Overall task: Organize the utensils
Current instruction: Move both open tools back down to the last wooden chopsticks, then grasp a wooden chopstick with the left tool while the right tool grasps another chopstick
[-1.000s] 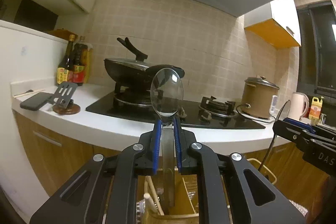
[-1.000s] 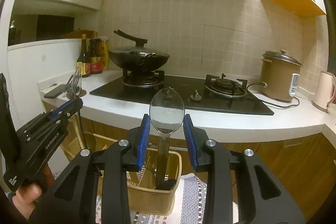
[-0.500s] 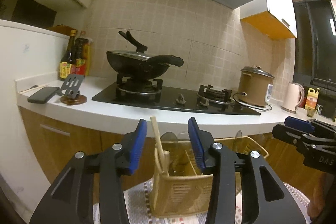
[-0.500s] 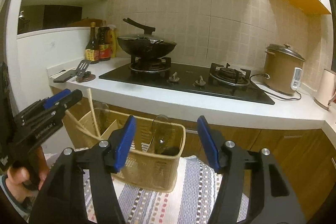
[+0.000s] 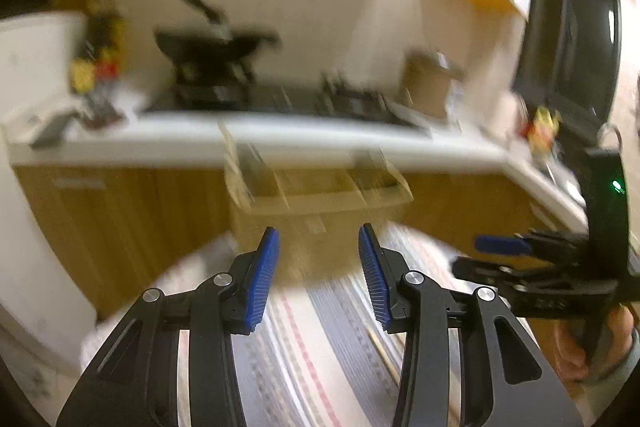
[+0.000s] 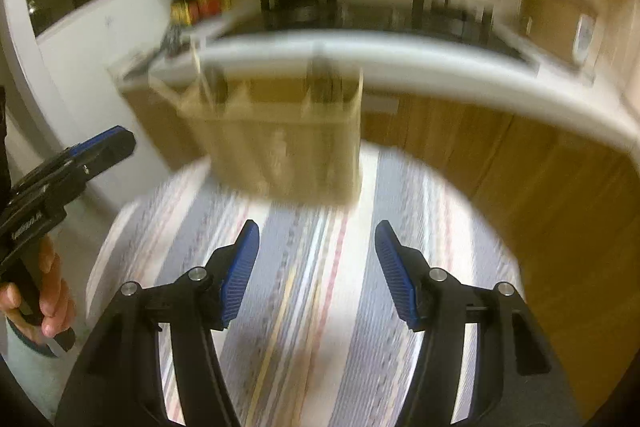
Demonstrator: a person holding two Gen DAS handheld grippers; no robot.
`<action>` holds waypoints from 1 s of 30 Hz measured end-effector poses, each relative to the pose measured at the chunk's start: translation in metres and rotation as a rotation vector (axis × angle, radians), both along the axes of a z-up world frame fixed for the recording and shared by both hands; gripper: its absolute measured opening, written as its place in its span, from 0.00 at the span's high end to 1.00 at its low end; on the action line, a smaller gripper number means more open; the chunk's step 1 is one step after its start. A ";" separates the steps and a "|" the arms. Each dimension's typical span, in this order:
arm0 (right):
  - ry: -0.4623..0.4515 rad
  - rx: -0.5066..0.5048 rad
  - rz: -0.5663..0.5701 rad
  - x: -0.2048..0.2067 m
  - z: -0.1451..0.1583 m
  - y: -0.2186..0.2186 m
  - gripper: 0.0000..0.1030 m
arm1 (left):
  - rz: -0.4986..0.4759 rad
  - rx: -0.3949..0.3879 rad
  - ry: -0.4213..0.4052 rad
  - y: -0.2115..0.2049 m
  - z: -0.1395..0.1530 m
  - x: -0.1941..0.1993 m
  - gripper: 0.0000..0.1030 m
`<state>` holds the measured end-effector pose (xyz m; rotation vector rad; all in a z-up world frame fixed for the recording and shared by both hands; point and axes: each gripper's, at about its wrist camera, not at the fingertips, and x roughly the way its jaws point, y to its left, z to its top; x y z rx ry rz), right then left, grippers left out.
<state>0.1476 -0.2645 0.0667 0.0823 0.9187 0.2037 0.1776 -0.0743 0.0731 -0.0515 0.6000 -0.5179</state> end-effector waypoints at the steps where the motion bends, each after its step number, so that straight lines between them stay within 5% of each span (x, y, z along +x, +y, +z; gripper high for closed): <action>1: 0.054 0.025 0.007 -0.003 -0.012 -0.003 0.51 | -0.026 0.016 0.050 -0.006 -0.007 0.001 0.62; 5: 0.159 0.058 0.005 -0.016 -0.047 -0.009 0.63 | -0.108 0.047 0.261 -0.031 -0.046 0.005 0.63; 10: 0.193 0.091 -0.018 -0.044 -0.083 -0.015 0.63 | -0.126 0.060 0.363 -0.050 -0.086 0.004 0.63; 21: 0.106 -0.021 0.006 -0.076 -0.108 0.021 0.69 | -0.093 0.147 0.386 -0.087 -0.128 0.006 0.67; 30: 0.039 -0.166 0.011 -0.089 -0.122 0.039 0.88 | -0.056 0.256 0.325 -0.106 -0.145 -0.008 0.72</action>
